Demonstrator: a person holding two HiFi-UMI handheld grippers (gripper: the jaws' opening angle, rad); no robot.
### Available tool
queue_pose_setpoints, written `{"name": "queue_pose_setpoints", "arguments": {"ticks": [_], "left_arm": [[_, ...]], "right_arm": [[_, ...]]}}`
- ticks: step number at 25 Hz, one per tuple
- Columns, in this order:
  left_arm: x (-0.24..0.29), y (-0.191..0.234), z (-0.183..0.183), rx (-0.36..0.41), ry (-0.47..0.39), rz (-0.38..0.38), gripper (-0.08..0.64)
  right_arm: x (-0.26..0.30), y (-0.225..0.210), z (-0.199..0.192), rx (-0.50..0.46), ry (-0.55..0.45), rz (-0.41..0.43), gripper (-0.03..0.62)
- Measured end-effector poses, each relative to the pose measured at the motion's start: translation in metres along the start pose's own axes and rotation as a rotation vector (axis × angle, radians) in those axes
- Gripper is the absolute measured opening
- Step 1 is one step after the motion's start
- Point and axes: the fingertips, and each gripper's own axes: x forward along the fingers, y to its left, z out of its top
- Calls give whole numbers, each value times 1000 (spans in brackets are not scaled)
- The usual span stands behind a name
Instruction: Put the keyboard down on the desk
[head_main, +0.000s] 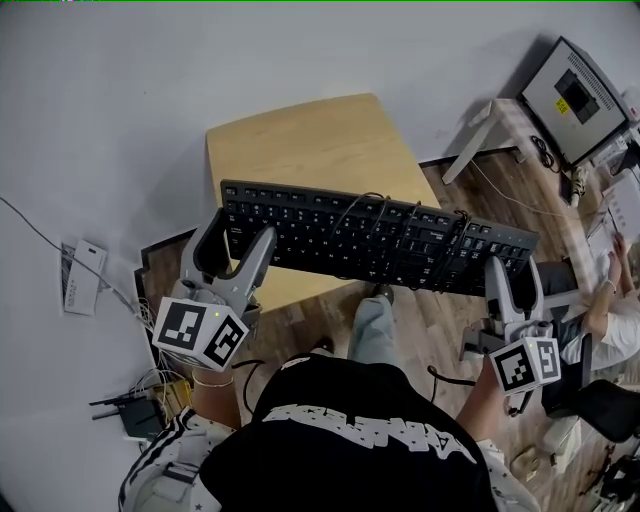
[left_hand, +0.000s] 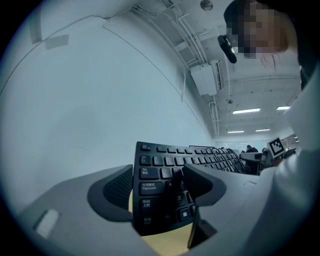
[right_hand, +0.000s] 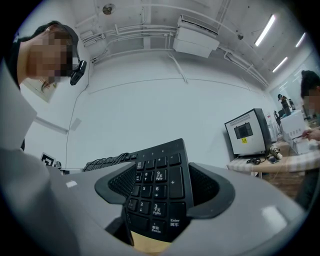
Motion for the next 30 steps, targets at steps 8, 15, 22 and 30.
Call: {"name": "queue_pose_setpoints", "arguments": {"ticks": [8,15,22,30], "left_arm": [[-4,-2,5,40,-33,37,299],[-7,-5,10,45,-44,34,299],[-2,0,2,26,-30,18,299],[-3,-1,0,-1,-17,36,299]], "right_arm": [[7,-5,-5,17,-35,45,333],[2,-3,-1,19,-51,43,328],[2,-2,-5,14,-27,24,330],[8,-4,-2,9,-6,32,330]]}}
